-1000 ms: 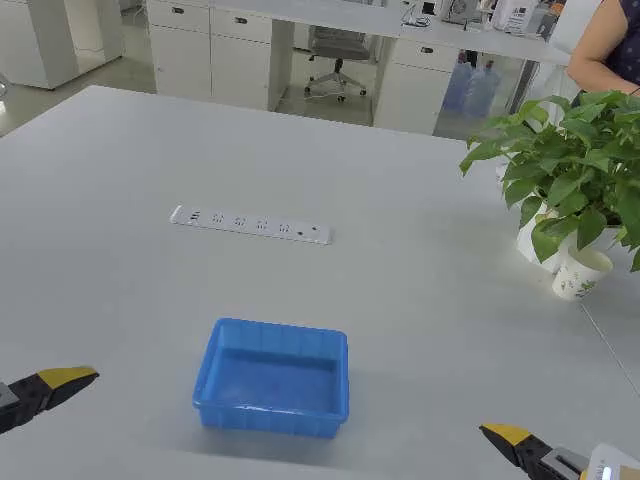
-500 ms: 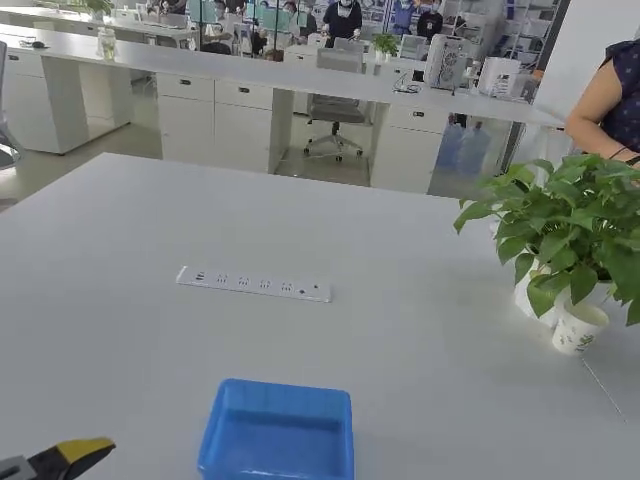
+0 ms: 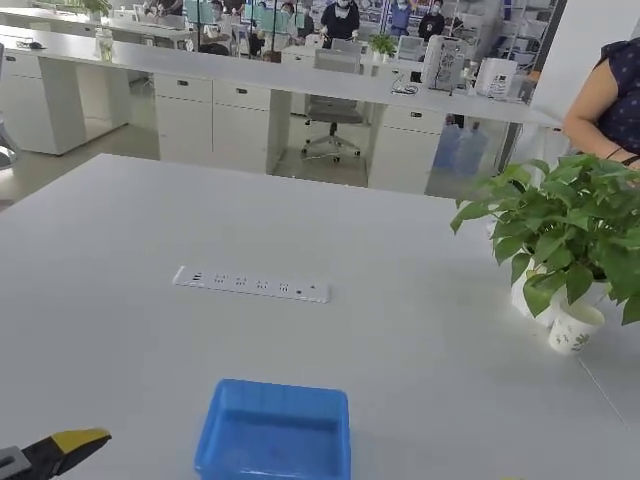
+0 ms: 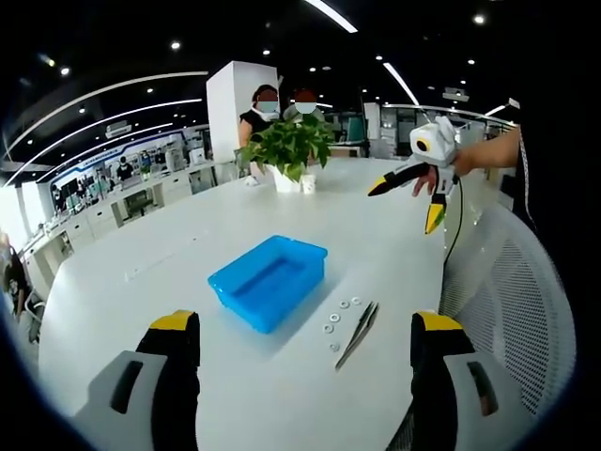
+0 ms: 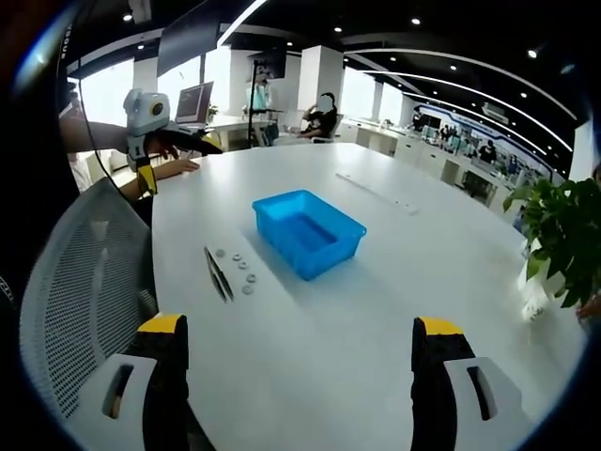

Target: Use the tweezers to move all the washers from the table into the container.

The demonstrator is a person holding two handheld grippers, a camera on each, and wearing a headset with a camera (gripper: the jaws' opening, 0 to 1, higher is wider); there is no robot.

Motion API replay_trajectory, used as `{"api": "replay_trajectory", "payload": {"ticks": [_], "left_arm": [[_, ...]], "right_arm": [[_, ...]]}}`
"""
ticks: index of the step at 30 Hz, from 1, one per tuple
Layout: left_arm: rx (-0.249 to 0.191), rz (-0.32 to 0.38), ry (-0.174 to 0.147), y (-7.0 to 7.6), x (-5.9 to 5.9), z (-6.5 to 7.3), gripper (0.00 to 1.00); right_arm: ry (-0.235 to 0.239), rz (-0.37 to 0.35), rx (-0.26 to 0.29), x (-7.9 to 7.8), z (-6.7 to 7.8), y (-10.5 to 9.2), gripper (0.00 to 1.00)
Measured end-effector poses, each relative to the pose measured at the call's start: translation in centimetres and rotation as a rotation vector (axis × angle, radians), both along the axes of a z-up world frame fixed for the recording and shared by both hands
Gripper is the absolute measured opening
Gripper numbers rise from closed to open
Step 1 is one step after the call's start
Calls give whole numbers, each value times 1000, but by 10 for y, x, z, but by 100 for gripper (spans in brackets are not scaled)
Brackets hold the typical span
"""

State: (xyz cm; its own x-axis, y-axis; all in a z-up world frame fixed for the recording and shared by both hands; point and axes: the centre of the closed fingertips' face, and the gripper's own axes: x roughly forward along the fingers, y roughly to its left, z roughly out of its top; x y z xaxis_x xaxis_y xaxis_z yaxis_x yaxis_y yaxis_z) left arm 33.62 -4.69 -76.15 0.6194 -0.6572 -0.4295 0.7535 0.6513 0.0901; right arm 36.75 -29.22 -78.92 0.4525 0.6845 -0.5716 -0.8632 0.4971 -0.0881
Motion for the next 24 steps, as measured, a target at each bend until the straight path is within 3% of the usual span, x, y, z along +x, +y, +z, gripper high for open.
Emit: {"api": "replay_trajectory", "payload": {"ticks": [24], "left_arm": [[4, -20, -2, 0, -2, 3, 99]], "right_arm": [[-26, -19, 28, 4, 14, 1, 100]]}}
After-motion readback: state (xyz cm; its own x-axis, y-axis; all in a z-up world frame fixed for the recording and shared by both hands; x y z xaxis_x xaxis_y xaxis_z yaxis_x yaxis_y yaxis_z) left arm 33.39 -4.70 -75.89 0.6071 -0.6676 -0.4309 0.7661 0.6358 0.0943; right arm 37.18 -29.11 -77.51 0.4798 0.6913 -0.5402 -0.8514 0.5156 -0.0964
